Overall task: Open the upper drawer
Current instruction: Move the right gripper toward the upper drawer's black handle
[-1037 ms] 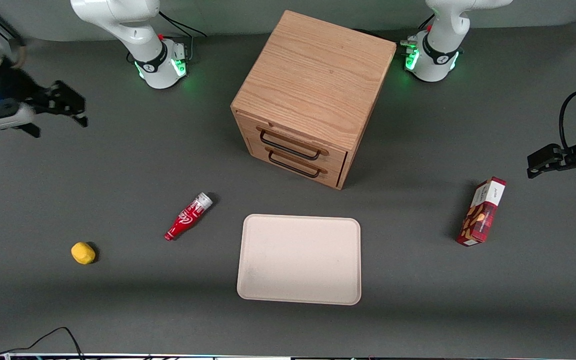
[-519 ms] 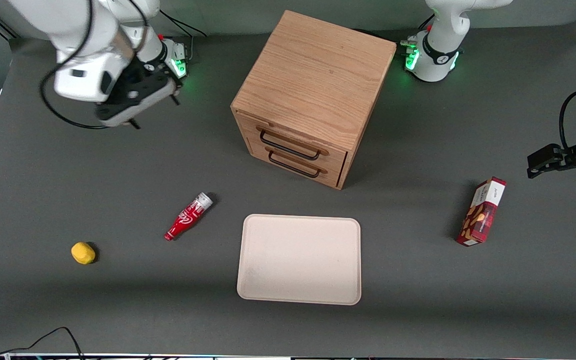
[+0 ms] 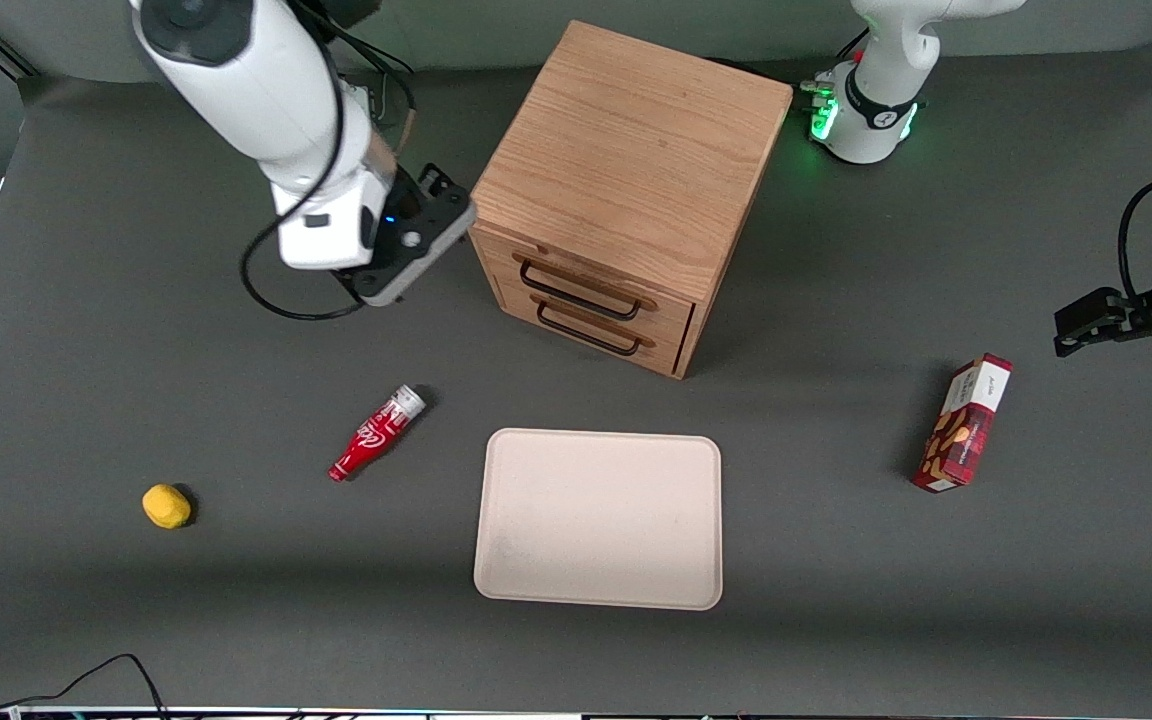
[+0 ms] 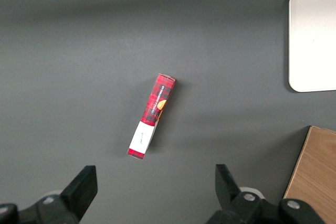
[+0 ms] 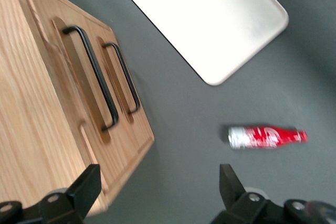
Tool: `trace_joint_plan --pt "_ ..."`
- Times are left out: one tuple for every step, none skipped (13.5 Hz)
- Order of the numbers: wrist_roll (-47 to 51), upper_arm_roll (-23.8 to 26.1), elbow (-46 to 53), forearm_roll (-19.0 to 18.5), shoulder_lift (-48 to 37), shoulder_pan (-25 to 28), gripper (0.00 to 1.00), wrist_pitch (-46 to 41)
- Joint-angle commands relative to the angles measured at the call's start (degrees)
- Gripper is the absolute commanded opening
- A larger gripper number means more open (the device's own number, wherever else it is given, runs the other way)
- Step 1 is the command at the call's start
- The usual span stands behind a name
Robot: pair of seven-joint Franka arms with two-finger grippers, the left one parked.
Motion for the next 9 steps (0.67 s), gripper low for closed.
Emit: trace_joint_plan --pt "-0.3 1.2 2.7 -3.3 4.4 2.6 1.0 2.6" --pt "-0.3 1.5 2.7 -4.2 5.6 2.7 1.0 3.4" --pt "-0.5 1.9 2.6 -4.6 6.5 3.1 1.0 4.6" --pt "-0.6 1.9 2.5 -4.9 7.9 3.2 1.0 5.8" --pt "-0.6 2.9 2.3 -5.0 9.0 3.4 1.0 7.6" --pt "-0.3 3.8 2.3 -5.4 10.1 3.8 1.0 9.6" --pt "-0.2 4.1 2.0 -5.6 11.0 3.9 1.0 11.4" --pt "-0.2 4.2 1.6 -5.6 11.9 4.0 1.0 12.7" --pt "-0.2 4.4 1.5 -5.5 12.4 4.0 1.0 13.6"
